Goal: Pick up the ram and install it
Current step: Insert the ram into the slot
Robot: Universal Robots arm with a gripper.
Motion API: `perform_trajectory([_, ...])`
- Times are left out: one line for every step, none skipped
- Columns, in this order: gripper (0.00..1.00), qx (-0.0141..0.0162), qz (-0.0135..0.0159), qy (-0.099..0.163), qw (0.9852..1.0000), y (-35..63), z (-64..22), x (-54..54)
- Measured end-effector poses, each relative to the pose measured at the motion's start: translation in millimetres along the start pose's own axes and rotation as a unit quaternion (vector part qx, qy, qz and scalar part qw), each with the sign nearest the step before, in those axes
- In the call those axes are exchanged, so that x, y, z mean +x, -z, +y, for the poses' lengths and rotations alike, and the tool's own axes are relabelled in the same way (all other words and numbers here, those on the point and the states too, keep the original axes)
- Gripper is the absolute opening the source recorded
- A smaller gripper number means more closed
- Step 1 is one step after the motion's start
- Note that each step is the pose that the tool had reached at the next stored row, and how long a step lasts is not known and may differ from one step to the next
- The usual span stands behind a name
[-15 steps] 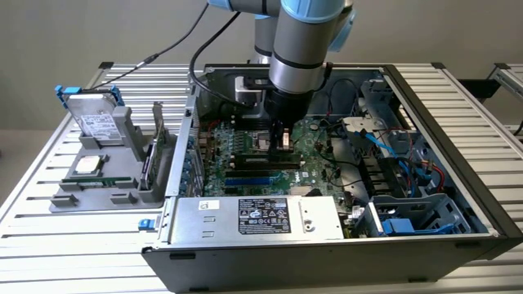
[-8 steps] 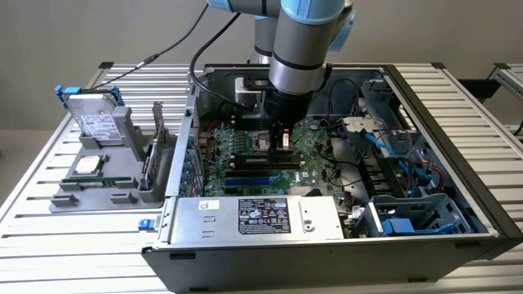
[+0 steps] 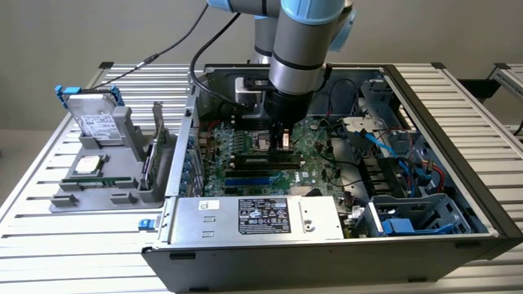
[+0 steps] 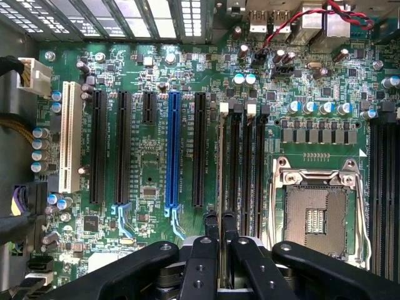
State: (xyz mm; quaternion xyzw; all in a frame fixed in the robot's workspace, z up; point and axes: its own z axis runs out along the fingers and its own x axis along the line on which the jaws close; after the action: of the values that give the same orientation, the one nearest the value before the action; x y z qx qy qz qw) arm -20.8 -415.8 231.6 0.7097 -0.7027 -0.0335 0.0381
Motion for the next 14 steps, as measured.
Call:
perform_trajectory([0.13, 0.0, 0.0001, 0.0, 1.0, 0.0, 0.0, 0.0])
perform_trajectory([0.13, 0.0, 0.0001, 0.0, 1.0, 0.0, 0.0, 0.0])
perform_trajectory([0.13, -0.0001, 0.0001, 0.0, 1.0, -0.1, 0.0, -0.1])
perform_trajectory([0.13, 0.0, 0.0, 0.0, 1.0, -0.6, -0.1, -0.2])
perform_trajectory([0.13, 0.0, 0.0, 0.0, 1.0, -0.8, -0.1, -0.3])
perform_trajectory([0.13, 0.0, 0.0001, 0.0, 1.0, -0.8, -0.1, -0.2])
perform_trajectory([0.13, 0.0, 0.0001, 0.0, 1.0, -0.8, -0.1, -0.2])
perform_trajectory([0.13, 0.0, 0.0001, 0.0, 1.0, -0.9, -0.1, -0.4])
perform_trajectory([0.13, 0.0, -0.0001, 0.0, 1.0, -1.3, -0.2, -0.7])
perform_trajectory([0.13, 0.0, -0.0001, 0.0, 1.0, -1.7, -0.4, -1.1])
perform_trajectory([0.13, 0.0, 0.0, 0.0, 1.0, -2.0, -0.5, -1.7])
perform_trajectory([0.13, 0.0, 0.0, 0.0, 1.0, -2.2, -0.5, -1.8])
perform_trajectory([0.13, 0.0, 0.0, 0.0, 1.0, -2.2, -0.5, -1.8])
perform_trajectory([0.13, 0.0, 0.0001, 0.0, 1.0, -2.1, -0.5, -1.8])
